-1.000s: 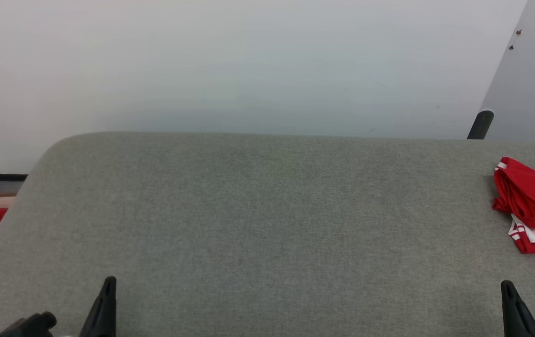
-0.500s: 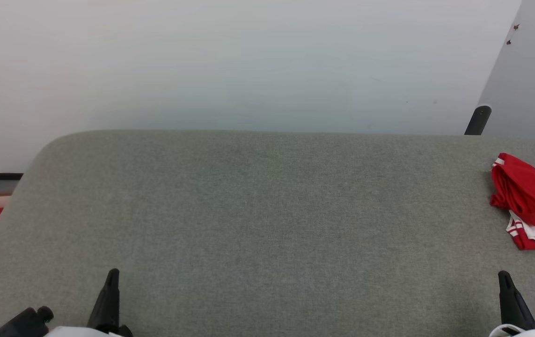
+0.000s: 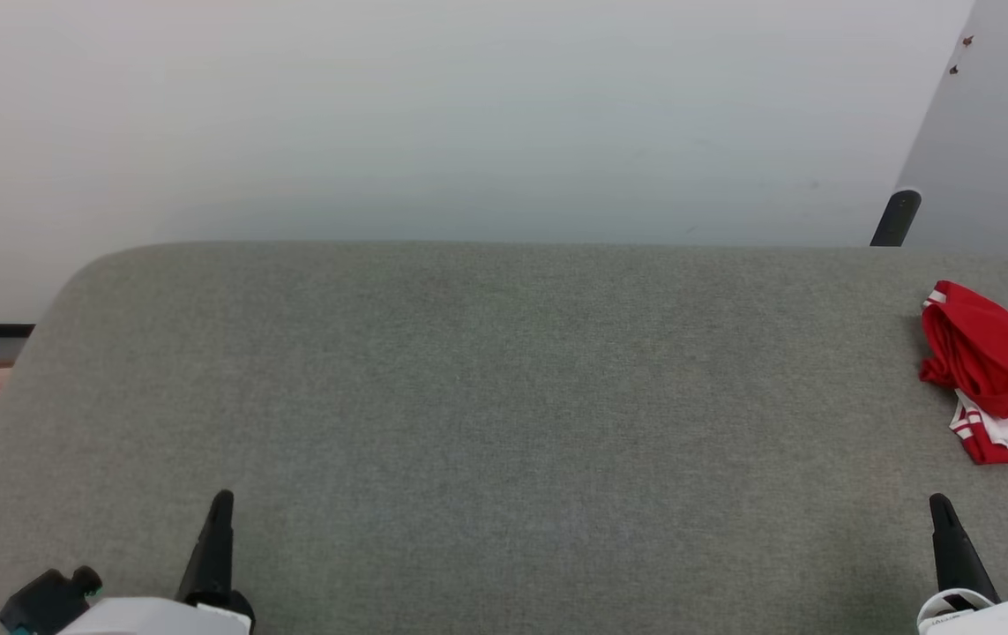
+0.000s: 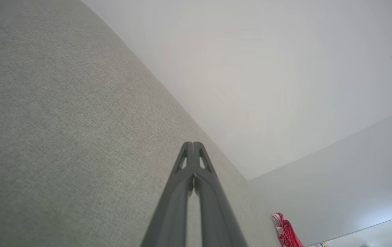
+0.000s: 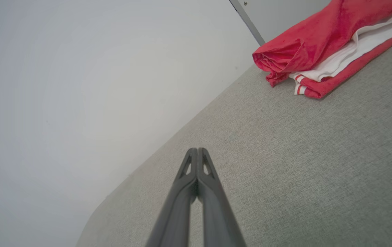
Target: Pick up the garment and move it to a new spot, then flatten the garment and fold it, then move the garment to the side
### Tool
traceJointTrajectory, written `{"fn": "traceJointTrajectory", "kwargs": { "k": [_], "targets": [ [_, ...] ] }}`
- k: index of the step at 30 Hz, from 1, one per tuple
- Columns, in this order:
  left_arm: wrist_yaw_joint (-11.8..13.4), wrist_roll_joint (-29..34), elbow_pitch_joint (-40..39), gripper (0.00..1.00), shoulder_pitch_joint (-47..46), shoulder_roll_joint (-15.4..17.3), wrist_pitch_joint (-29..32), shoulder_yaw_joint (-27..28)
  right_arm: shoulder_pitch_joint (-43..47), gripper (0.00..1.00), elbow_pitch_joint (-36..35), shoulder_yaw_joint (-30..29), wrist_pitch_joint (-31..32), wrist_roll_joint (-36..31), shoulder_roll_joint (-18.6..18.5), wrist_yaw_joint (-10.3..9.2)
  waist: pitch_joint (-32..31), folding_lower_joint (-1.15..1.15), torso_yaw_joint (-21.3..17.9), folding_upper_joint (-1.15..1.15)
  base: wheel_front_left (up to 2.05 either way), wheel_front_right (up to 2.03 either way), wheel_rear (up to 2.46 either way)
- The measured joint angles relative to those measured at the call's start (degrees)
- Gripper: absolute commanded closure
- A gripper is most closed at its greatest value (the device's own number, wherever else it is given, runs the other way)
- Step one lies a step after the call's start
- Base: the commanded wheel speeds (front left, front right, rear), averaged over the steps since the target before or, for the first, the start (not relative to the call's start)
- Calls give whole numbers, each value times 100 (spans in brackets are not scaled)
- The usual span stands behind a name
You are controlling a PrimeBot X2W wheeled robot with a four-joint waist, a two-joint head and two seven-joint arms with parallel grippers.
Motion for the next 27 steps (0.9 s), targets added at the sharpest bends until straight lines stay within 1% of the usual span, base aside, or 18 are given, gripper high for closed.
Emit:
{"fn": "traceJointTrajectory", "kwargs": {
  "k": [14,27],
  "targets": [
    [0,-719,41,100,-141,-152,226,96,-178,100,56,4,234,989,46,0,55,0,-49,0,0,0,0],
    [0,-1318,79,100,-251,-277,436,167,-328,100,91,8,413,1774,89,-1,107,0,-94,0,0,0,0]
  ]
}}
